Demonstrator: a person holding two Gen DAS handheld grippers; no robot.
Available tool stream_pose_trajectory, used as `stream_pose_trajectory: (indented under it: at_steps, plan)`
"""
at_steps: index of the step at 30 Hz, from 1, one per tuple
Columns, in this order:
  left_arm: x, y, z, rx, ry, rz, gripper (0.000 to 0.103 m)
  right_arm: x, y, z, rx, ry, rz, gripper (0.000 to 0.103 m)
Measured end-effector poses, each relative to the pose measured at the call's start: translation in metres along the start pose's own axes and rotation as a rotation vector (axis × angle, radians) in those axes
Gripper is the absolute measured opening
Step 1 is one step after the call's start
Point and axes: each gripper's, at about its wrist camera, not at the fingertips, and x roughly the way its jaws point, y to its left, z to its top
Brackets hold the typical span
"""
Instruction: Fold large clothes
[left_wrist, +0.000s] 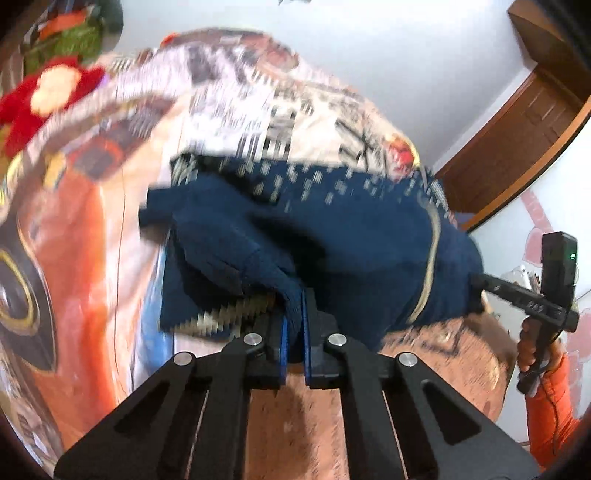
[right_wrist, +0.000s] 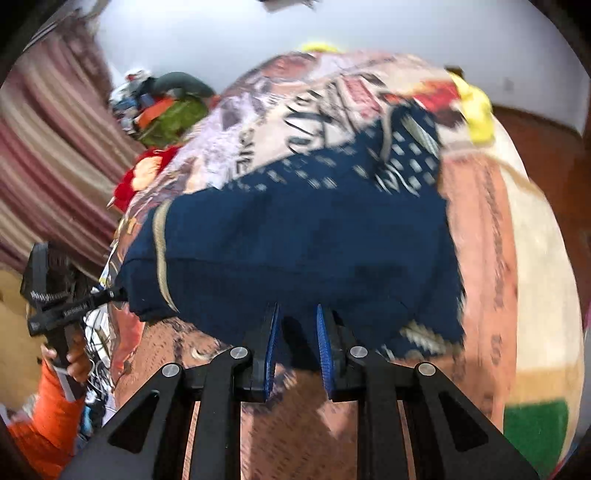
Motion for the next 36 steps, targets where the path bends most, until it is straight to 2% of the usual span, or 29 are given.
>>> stream_pose_trajectory:
  at_steps: [5,8,12,14,18,21,25,28,30,33,36]
  plan:
    - [-0.008,-0.011,0.043,0.02,-0.086,-0.027,0.004,0.014,0.009,0.029,-0.036,-0.043,-0.051,0.017]
    - [-0.004,-0.012,0.067,0.022,-0.116,-0.009,0.004,0.013,0.008,0.045,-0.047,-0.085,-0.099,0.017]
    - [0.018,0.004,0.093,-0.044,-0.104,0.029,0.004,-0.004,-0.001,0.056,-0.036,-0.115,-0.109,0.017]
    - [0.035,0.019,0.103,-0.095,-0.087,0.061,0.004,-0.014,-0.008,0.055,-0.029,-0.1,-0.121,0.017]
    - [0.07,0.04,0.111,-0.145,-0.038,0.179,0.004,-0.027,-0.021,0.041,-0.013,-0.063,-0.15,0.017]
    - [0.086,0.044,0.105,-0.118,0.003,0.255,0.004,-0.033,-0.031,0.023,-0.003,-0.015,-0.153,0.017]
    - [0.071,0.033,0.095,-0.035,-0.014,0.277,0.004,-0.036,-0.036,-0.003,-0.022,0.051,-0.181,0.017]
    - [0.04,0.019,0.085,0.031,-0.045,0.259,0.024,-0.035,-0.031,-0.019,-0.061,0.093,-0.19,0.017]
    - [0.022,0.013,0.078,0.047,-0.079,0.256,0.051,-0.031,-0.024,-0.029,-0.099,0.115,-0.188,0.017]
    - [0.0,0.005,0.062,0.074,-0.1,0.252,0.054,-0.019,-0.012,-0.037,-0.14,0.134,-0.176,0.017]
    - [-0.001,-0.001,0.042,0.086,-0.038,0.214,0.055,-0.009,-0.001,-0.036,-0.188,0.116,-0.192,0.017]
